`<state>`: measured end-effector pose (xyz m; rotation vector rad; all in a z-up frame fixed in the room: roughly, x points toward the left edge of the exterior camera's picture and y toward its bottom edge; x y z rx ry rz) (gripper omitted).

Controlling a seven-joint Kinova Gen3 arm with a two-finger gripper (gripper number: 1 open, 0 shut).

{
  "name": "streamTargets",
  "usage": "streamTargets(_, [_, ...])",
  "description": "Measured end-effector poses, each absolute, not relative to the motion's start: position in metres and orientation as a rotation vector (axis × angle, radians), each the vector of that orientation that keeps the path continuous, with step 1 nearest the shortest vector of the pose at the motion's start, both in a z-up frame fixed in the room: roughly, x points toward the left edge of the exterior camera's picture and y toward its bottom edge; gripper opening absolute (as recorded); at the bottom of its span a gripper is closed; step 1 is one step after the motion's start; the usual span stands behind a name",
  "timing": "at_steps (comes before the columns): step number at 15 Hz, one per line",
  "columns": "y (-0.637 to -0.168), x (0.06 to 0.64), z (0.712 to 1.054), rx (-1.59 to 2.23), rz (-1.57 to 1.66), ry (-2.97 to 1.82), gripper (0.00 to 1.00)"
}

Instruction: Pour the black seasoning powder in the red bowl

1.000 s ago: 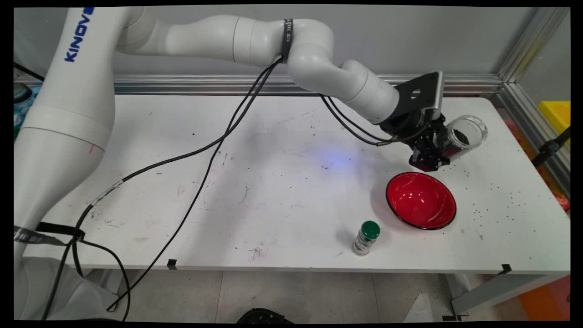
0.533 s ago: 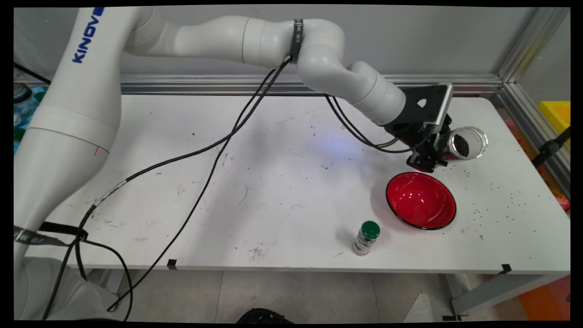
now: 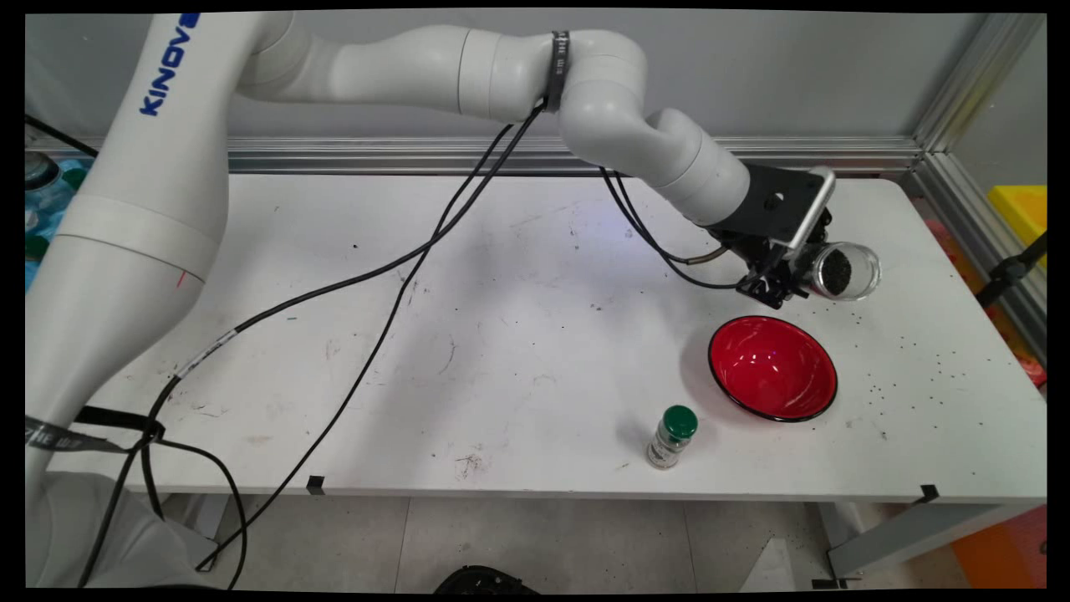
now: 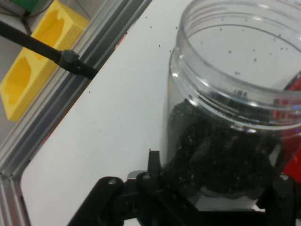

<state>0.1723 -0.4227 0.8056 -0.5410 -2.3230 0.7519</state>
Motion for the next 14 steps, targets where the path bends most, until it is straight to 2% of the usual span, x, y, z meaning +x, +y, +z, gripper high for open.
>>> streamTargets(14, [-0.4264,0.1664,0.8045,-0.922,0.939,-2.345,0.0])
